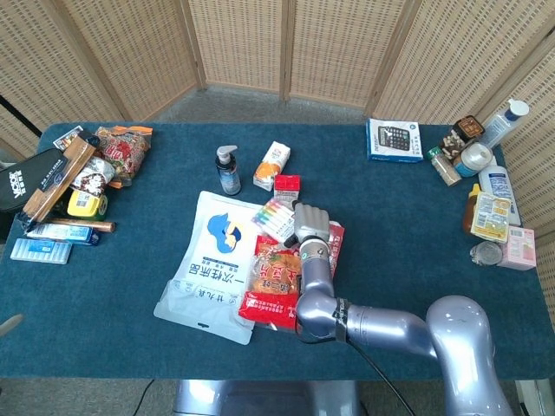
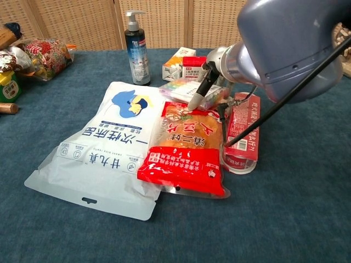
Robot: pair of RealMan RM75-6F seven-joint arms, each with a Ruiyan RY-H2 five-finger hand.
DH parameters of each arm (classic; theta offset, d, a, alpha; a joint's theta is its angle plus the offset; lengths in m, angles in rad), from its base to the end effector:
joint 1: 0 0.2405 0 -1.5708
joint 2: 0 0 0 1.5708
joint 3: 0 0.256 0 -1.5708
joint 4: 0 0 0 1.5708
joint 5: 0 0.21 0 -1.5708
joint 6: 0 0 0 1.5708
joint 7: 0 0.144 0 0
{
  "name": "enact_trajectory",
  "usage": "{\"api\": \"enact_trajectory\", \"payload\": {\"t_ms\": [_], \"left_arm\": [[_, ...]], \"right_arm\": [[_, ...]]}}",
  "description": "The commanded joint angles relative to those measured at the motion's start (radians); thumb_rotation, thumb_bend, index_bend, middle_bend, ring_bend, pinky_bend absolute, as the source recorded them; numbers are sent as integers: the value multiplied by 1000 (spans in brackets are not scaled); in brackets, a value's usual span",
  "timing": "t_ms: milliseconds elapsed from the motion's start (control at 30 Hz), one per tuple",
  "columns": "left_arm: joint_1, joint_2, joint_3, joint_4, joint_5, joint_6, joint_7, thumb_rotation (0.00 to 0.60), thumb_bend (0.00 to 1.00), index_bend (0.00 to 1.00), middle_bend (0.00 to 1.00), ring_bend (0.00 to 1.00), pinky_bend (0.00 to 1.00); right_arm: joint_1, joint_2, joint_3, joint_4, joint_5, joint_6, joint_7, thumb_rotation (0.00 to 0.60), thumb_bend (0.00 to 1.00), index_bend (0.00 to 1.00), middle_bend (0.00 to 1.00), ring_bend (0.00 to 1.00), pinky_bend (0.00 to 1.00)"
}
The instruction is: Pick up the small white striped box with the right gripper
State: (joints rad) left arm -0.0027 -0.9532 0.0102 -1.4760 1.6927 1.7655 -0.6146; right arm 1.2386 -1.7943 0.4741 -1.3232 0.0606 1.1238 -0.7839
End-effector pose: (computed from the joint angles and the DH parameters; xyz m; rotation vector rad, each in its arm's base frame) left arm -0.3152 0.1392 0.2385 -1.3484 -0.9867 -1.3304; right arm -0.0338 -0.4016 -0.0638 1.4456 -1.4627 0.6413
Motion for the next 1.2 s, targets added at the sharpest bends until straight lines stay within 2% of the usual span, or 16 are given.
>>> {"api": "enact_trajectory", "payload": {"t_ms": [33,300,733,1000,1200], "left_arm": [[0,0,0,-1,1,1,0,600,66,110,0,0,0],[-1,1,1,0,3,1,-4,600,64,109,0,0,0],[7,5,9,-7,34,32,-9,600,64,109,0,0,0],[10,5,12,-10,42,42,-8,600,64,110,0,0,0],[7,5,13,-9,42,40,-5,600,65,109,0,0,0]], "right_arm": [[-14,5,10,-22,-18,15,3,600,241,438,612,564,671],[-60,74,30,-172,-96,91,17,600,254,445,618,567,672],[-79,230,120,-484,-122,245,-28,600,247,442,617,568,673],[-48,283,186,-583,-94,294,-51,600,265,440,615,568,672],[-34,305,204,-606,-70,308,-56,600,266,443,615,568,672]]}}
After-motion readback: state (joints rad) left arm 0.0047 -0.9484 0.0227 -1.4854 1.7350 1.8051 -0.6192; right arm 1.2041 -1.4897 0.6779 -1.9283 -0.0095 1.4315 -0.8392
